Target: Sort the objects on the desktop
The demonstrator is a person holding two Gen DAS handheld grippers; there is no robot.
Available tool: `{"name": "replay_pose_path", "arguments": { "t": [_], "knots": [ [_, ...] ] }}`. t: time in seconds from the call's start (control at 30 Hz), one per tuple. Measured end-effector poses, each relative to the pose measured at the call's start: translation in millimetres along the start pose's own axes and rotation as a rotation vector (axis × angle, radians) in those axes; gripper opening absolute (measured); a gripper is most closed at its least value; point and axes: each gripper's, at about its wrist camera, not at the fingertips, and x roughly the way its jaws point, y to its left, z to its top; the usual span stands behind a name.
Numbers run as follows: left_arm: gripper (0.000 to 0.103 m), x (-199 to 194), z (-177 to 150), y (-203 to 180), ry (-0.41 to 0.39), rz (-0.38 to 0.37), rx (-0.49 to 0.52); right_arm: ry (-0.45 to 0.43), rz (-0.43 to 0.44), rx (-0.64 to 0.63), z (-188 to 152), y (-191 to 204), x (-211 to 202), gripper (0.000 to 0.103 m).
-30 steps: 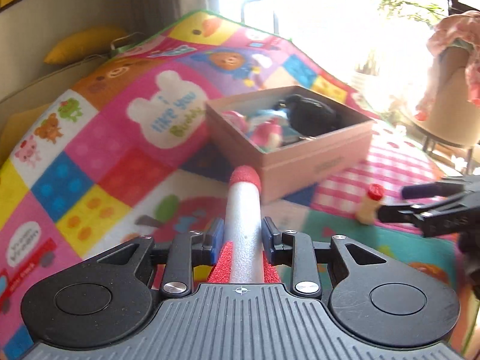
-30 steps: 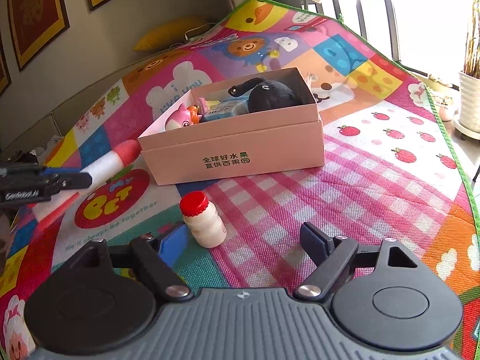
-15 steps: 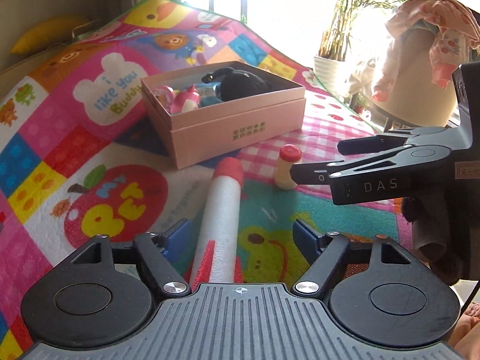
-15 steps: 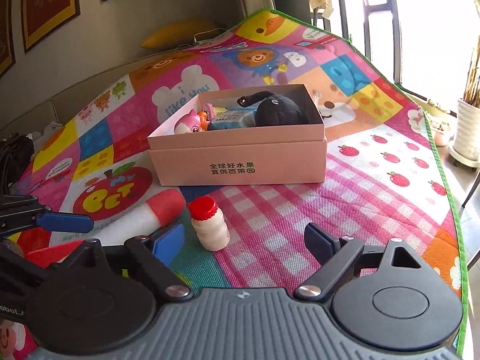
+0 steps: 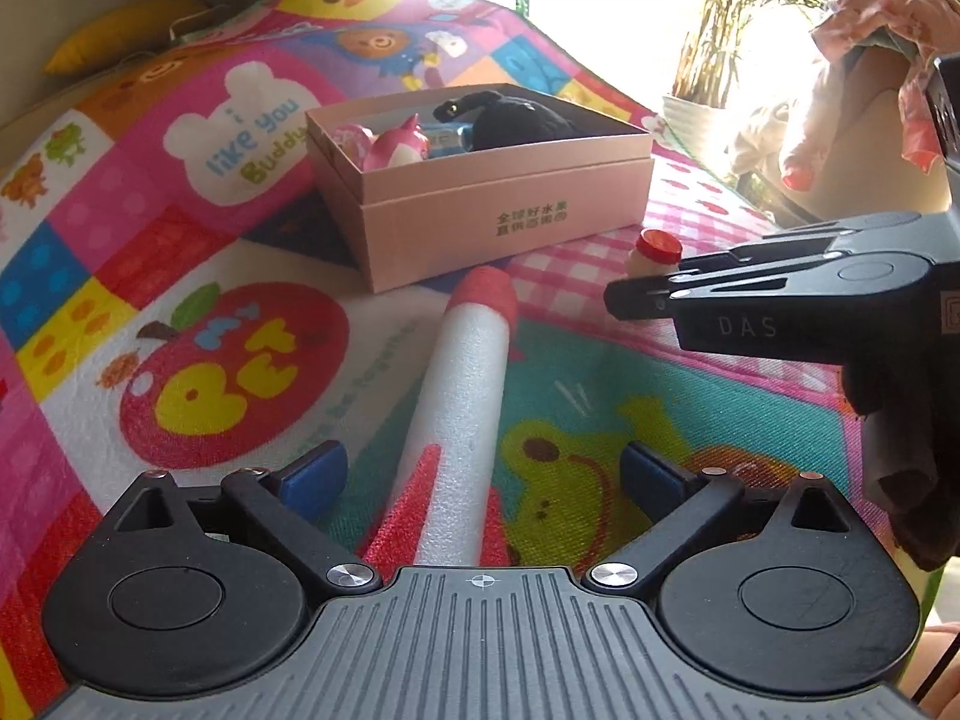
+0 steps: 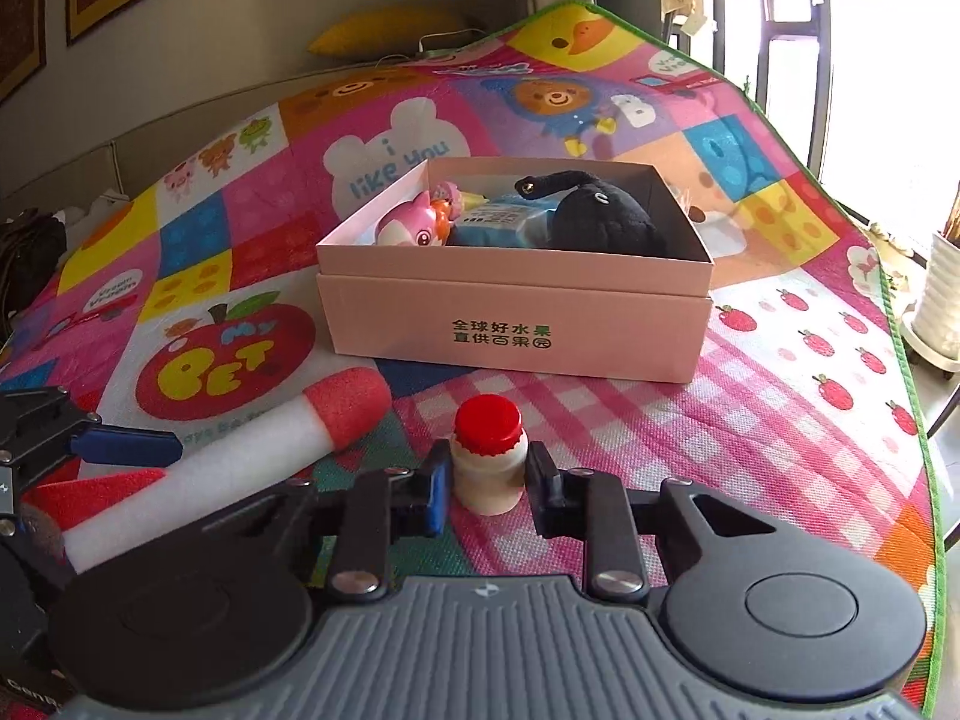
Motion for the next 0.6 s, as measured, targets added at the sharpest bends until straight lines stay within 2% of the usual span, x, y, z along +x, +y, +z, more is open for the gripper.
{"name": "replay_pose_path", "arguments": {
  "t": [0.17, 0.2, 0.3, 0.33, 0.47, 0.6],
  "knots": [
    [0.101, 11.7, 10.0, -4.6, -0.016, -0.031, -0.011, 0.024, -0.019, 0.029, -1.9, -16.4, -6.1, 0.025],
    [0.101, 11.5, 13.9, -3.9, -0.017, -0.057, -0.012, 0.023, -0.012, 0.044, 0.6, -21.7, -8.8, 0.029],
    [0.101, 3.1, 27.7, -1.4, -0.052, -0.082, -0.001, -0.038, -0.016, 0.084, 16.3, -41.1, -24.4, 0.059],
    [0.101, 0.5, 33.7, 0.5, -0.068, -0.072, 0.002, -0.066, -0.025, 0.097, 24.0, -48.8, -29.5, 0.062],
    [0.102, 3.3, 64.5, 11.1, -0.1, -0.043, 0.006, -0.11, -0.028, 0.191, 60.7, -84.0, -26.2, 0.062],
    [0.102, 29.7, 90.5, 23.0, -0.078, -0.052, 0.009, -0.069, 0.004, 0.321, 87.4, -116.1, 9.8, 0.062]
  ]
}}
